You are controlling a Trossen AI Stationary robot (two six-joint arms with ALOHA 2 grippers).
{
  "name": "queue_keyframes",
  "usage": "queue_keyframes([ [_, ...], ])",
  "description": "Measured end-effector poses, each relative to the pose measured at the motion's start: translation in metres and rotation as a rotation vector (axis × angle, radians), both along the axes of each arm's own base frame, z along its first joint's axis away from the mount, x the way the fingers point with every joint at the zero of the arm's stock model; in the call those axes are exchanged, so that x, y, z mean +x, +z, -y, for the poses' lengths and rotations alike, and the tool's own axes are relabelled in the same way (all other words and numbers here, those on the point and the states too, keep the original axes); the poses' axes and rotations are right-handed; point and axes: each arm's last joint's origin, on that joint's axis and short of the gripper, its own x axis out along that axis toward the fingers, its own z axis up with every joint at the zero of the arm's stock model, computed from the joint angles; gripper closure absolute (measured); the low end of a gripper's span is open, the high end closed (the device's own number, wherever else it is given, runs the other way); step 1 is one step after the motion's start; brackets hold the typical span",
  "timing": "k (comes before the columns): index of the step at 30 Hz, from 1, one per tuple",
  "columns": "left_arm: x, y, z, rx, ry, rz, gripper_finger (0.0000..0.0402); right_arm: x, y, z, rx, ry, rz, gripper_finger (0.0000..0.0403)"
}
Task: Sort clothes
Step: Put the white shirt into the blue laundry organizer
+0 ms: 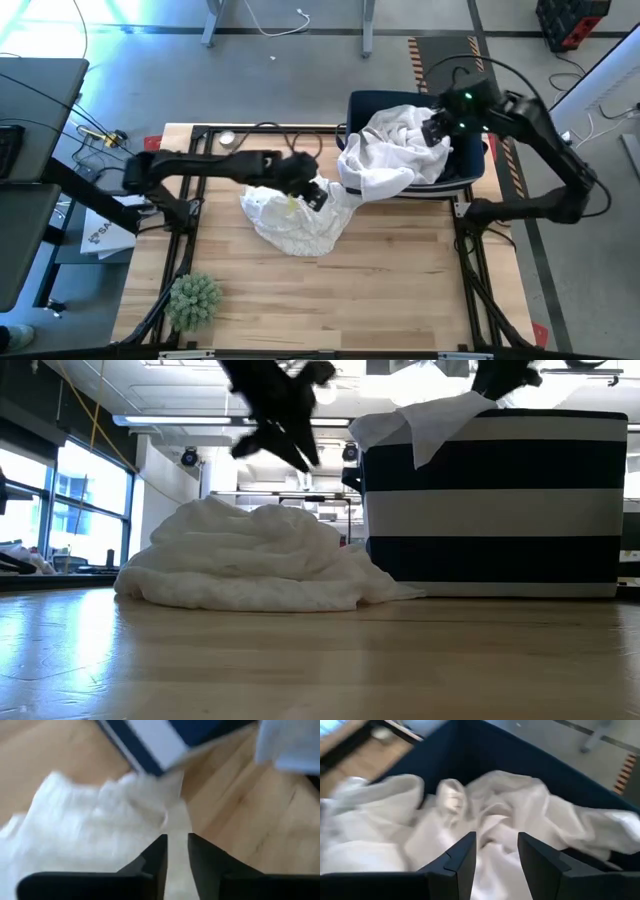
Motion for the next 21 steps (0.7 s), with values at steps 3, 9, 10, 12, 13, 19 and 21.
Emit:
queue_keyframes([
  [3, 0.017, -0.006, -0.007, 0.059, -0.031, 0.082, 0.0355, -0.004, 0.005, -0.013, 0.008, 0.012, 0.054, 0.0261],
  [9, 0.039, 0.014, -0.012, 0.236, -0.099, 0.355, 0.0394, -0.005, 0.010, -0.029, 0.032, 0.036, 0.127, 0.0261],
  [10, 0.040, 0.019, -0.014, 0.258, -0.103, 0.400, 0.0397, -0.004, 0.010, -0.030, 0.039, 0.038, 0.136, 0.0261],
  [12, 0.042, 0.028, -0.016, 0.293, -0.104, 0.473, 0.0400, -0.002, 0.010, -0.034, 0.044, 0.060, 0.144, 0.0261],
  [13, 0.043, 0.032, -0.018, 0.306, -0.099, 0.509, 0.0399, -0.001, 0.010, -0.036, 0.045, 0.081, 0.146, 0.0261],
  [19, 0.046, 0.057, -0.036, 0.376, -0.060, 0.590, 0.0399, 0.012, 0.013, -0.055, 0.131, 0.507, 0.208, 0.0261],
  [21, 0.048, 0.058, -0.043, 0.399, -0.054, 0.585, 0.0399, 0.019, 0.010, -0.061, 0.220, 0.647, 0.218, 0.0261],
])
